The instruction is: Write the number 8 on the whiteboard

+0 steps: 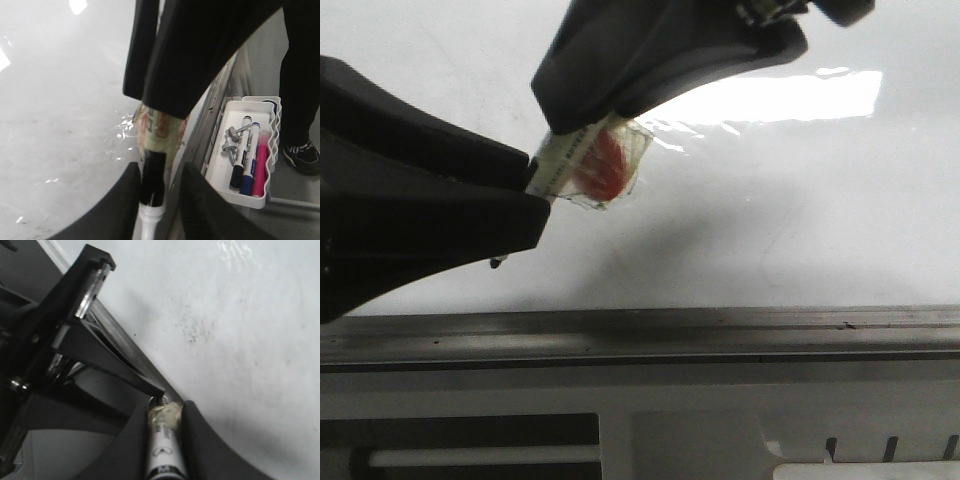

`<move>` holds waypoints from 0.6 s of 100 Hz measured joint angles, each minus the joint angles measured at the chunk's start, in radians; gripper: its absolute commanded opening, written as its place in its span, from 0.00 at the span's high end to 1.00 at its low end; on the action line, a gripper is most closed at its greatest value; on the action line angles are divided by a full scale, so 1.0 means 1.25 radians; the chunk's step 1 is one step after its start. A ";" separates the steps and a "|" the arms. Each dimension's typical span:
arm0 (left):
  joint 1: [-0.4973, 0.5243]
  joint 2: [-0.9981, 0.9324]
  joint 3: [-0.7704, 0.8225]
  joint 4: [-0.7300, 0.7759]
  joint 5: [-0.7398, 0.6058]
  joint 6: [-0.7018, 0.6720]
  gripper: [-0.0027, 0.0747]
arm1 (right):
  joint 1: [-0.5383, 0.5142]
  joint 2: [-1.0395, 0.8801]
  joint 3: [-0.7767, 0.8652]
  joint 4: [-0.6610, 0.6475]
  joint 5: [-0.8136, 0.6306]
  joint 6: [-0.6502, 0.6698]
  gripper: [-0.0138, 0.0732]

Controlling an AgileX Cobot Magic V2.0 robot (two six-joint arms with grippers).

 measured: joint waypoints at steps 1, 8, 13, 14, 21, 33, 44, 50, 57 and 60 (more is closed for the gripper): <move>0.000 0.000 0.000 0.000 0.000 0.000 0.56 | -0.002 0.000 0.000 0.000 0.000 0.000 0.91; 0.000 0.000 0.000 -0.012 0.000 0.000 0.56 | -0.002 0.000 0.000 -0.002 0.000 0.000 0.91; 0.000 -0.006 0.000 -0.026 0.004 0.000 0.56 | -0.002 0.000 0.000 -0.002 0.000 0.000 0.91; 0.000 -0.008 0.000 -0.027 0.006 0.000 0.56 | -0.002 0.000 0.000 -0.002 0.000 0.000 0.91; 0.000 -0.036 0.000 -0.046 0.038 0.000 0.56 | -0.002 0.000 0.000 -0.002 0.000 0.002 0.91; 0.000 -0.137 0.001 -0.111 0.147 -0.012 0.56 | -0.006 0.000 0.000 -0.002 0.000 0.011 0.91; 0.000 -0.271 0.001 -0.196 0.277 -0.013 0.56 | -0.024 0.000 -0.016 -0.002 0.003 0.029 0.91; 0.005 -0.351 0.001 -0.221 0.334 -0.015 0.56 | -0.036 0.000 -0.035 -0.002 0.003 0.033 0.91; 0.016 -0.427 0.001 -0.234 0.384 -0.015 0.56 | -0.054 0.000 -0.061 -0.002 0.003 0.036 0.91; 0.021 -0.451 0.001 -0.236 0.402 -0.015 0.56 | -0.062 0.000 -0.072 -0.002 0.003 0.038 0.91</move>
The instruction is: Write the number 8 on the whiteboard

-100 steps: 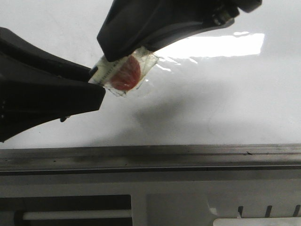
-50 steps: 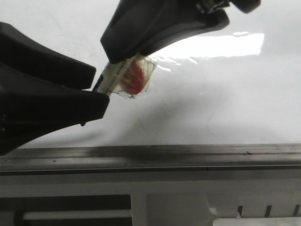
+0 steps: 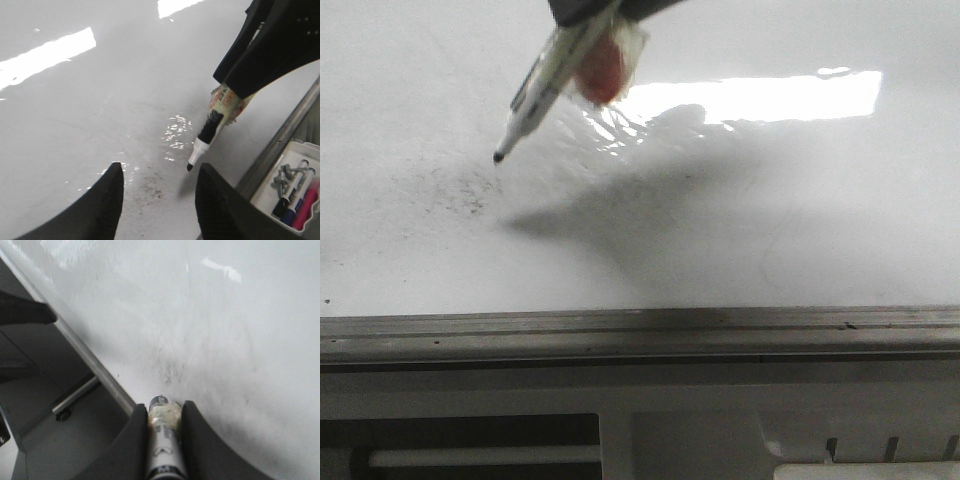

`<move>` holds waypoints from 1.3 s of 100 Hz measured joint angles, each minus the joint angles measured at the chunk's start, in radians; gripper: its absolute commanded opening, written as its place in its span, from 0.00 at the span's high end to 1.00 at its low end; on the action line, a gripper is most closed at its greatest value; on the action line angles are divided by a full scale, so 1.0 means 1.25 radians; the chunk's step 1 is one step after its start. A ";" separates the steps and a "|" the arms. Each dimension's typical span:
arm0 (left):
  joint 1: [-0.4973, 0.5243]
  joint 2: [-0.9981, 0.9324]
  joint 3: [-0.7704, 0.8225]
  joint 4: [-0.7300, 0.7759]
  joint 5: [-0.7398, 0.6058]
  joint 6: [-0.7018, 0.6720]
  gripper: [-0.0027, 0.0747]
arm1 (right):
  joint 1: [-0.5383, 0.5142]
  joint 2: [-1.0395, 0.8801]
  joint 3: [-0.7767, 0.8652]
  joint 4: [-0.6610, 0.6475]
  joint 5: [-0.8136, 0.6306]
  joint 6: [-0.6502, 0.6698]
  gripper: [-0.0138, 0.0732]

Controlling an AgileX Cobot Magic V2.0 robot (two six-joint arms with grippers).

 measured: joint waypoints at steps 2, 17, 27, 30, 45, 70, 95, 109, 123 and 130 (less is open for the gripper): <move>0.004 -0.015 0.000 -0.002 0.008 -0.002 0.56 | -0.007 0.000 -0.009 0.000 0.000 0.000 0.91; 0.035 -0.066 0.001 -0.006 0.031 -0.001 0.56 | -0.071 0.007 -0.072 0.001 0.010 0.003 0.91; 0.047 -0.068 0.003 -0.008 0.031 -0.001 0.56 | -0.108 0.031 -0.113 0.001 0.035 0.003 0.91; 0.049 -0.068 0.003 -0.008 0.031 -0.001 0.56 | -0.116 0.043 -0.123 0.001 0.044 0.003 0.91; 0.051 -0.068 0.003 -0.009 0.035 -0.001 0.56 | -0.123 0.096 -0.143 0.015 0.081 0.008 0.91; 0.051 -0.068 0.004 -0.009 0.031 -0.001 0.56 | -0.121 0.084 -0.148 -0.023 0.194 0.016 0.91; 0.051 -0.068 0.004 -0.009 0.031 -0.001 0.56 | -0.094 0.104 -0.148 -0.034 0.235 0.024 0.91; 0.051 -0.068 0.004 -0.009 0.031 -0.001 0.56 | -0.066 0.133 -0.149 -0.023 0.180 0.024 0.91; 0.051 -0.068 0.004 -0.009 0.035 -0.001 0.56 | -0.094 0.118 -0.165 -0.023 0.174 0.026 0.91; 0.051 -0.068 0.004 -0.009 0.035 -0.001 0.56 | -0.118 0.098 -0.167 -0.026 0.172 0.028 0.91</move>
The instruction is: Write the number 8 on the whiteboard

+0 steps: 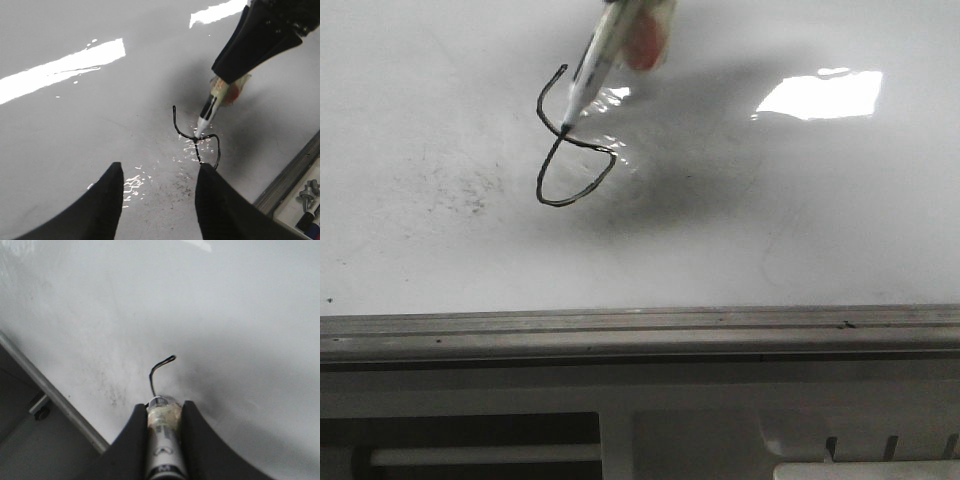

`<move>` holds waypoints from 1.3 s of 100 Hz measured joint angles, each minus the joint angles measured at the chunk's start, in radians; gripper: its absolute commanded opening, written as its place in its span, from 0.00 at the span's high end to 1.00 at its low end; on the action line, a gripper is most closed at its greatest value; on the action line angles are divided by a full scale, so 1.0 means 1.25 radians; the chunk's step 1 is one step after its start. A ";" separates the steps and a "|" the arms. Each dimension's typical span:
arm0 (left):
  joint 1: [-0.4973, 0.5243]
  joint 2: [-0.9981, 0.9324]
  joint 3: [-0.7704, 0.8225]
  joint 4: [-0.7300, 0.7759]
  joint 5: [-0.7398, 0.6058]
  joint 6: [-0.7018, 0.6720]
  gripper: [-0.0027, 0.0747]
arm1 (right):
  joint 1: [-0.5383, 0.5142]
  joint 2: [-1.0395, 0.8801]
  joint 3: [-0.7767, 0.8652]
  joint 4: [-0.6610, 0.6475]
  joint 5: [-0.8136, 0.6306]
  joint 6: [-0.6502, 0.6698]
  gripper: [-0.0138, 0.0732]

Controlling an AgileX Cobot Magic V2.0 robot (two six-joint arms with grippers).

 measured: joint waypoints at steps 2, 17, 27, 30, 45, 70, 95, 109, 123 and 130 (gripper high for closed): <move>0.000 0.000 0.000 0.000 0.000 0.000 0.56 | -0.007 -0.006 0.000 0.000 -0.002 0.000 0.91; 0.000 0.000 0.000 0.000 0.000 0.000 0.56 | -0.026 -0.023 -0.005 -0.015 -0.034 0.002 0.91; 0.000 0.000 0.000 0.000 -0.004 0.000 0.56 | -0.012 -0.019 -0.006 -0.022 -0.050 0.002 0.91; 0.000 0.000 0.000 0.000 -0.004 0.000 0.56 | -0.004 -0.015 -0.006 -0.025 -0.057 0.002 0.91; 0.000 0.000 0.000 0.000 -0.004 0.000 0.56 | 0.027 -0.010 -0.006 -0.039 -0.064 0.002 0.91; -0.002 0.035 0.010 0.011 -0.014 0.000 0.56 | 0.072 -0.045 -0.006 -0.042 -0.022 -0.007 0.91; -0.084 0.238 0.005 0.099 -0.145 0.000 0.56 | 0.133 -0.011 0.019 -0.043 0.055 -0.015 0.91; -0.092 0.362 -0.037 0.112 -0.210 0.000 0.56 | 0.160 -0.003 0.019 -0.043 0.066 -0.015 0.91; -0.093 0.454 -0.070 0.113 -0.270 0.000 0.56 | 0.165 -0.003 0.019 -0.040 0.066 -0.016 0.91; -0.093 0.483 -0.075 0.113 -0.293 0.000 0.56 | 0.165 -0.003 0.019 -0.040 0.066 -0.016 0.91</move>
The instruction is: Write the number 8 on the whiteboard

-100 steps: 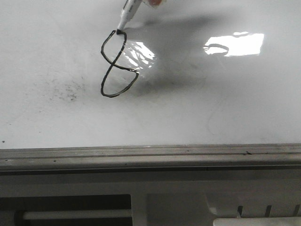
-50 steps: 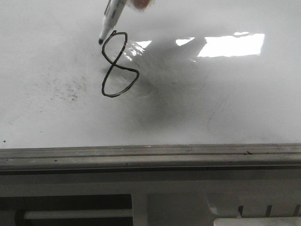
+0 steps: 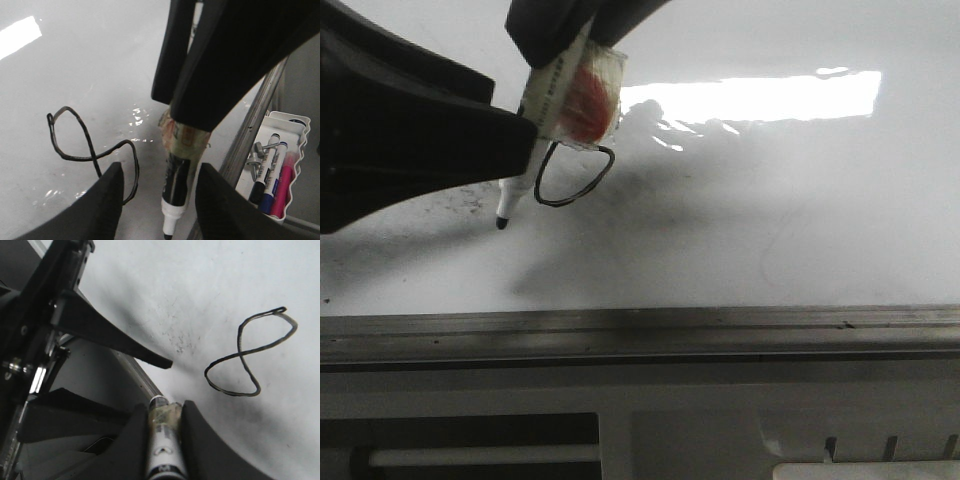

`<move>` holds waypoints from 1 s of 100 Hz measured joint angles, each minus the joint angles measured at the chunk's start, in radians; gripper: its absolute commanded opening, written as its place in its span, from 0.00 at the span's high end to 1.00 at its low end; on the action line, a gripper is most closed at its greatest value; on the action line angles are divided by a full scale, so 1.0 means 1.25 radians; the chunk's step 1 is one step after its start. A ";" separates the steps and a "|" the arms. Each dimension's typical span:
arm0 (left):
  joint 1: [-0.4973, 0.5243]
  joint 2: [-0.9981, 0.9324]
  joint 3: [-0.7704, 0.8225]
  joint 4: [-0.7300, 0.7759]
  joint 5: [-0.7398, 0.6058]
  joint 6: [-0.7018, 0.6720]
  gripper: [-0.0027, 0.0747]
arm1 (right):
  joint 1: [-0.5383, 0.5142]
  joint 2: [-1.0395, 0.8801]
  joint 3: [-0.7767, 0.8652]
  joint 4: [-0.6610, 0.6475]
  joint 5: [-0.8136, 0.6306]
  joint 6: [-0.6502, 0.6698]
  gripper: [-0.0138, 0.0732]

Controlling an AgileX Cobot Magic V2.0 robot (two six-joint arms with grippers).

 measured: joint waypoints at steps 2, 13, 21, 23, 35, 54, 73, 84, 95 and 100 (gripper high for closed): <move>-0.002 0.007 0.000 0.000 -0.003 0.000 0.56 | 0.000 0.000 0.000 0.000 0.000 0.000 0.91; -0.002 0.030 -0.002 0.000 -0.008 0.000 0.61 | 0.000 0.000 0.000 0.001 -0.002 0.000 0.91; -0.002 0.040 -0.002 0.000 -0.008 0.000 0.67 | 0.000 0.000 0.000 0.011 -0.003 0.000 0.91; -0.002 0.042 -0.002 0.000 -0.008 0.000 0.69 | 0.000 0.000 0.000 0.011 -0.005 0.000 0.91; -0.002 0.044 -0.002 0.000 -0.012 0.000 0.84 | 0.000 0.000 0.000 0.020 -0.009 0.000 0.91; -0.002 0.045 -0.002 0.008 -0.014 0.003 0.99 | 0.000 0.000 0.000 0.020 -0.014 0.000 0.80; -0.002 0.045 -0.002 0.006 -0.014 0.001 0.99 | 0.000 0.000 0.000 0.018 -0.014 0.000 0.43; -0.002 0.037 -0.002 -0.038 -0.007 0.000 0.99 | 0.000 0.000 0.000 0.018 -0.014 0.000 0.41; -0.002 0.006 -0.002 -0.198 0.022 0.000 0.99 | 0.000 0.000 0.000 0.017 -0.014 0.000 0.41; 0.004 -0.009 -0.003 -0.289 0.047 -0.001 0.99 | 0.000 0.000 0.000 0.017 -0.014 0.000 0.41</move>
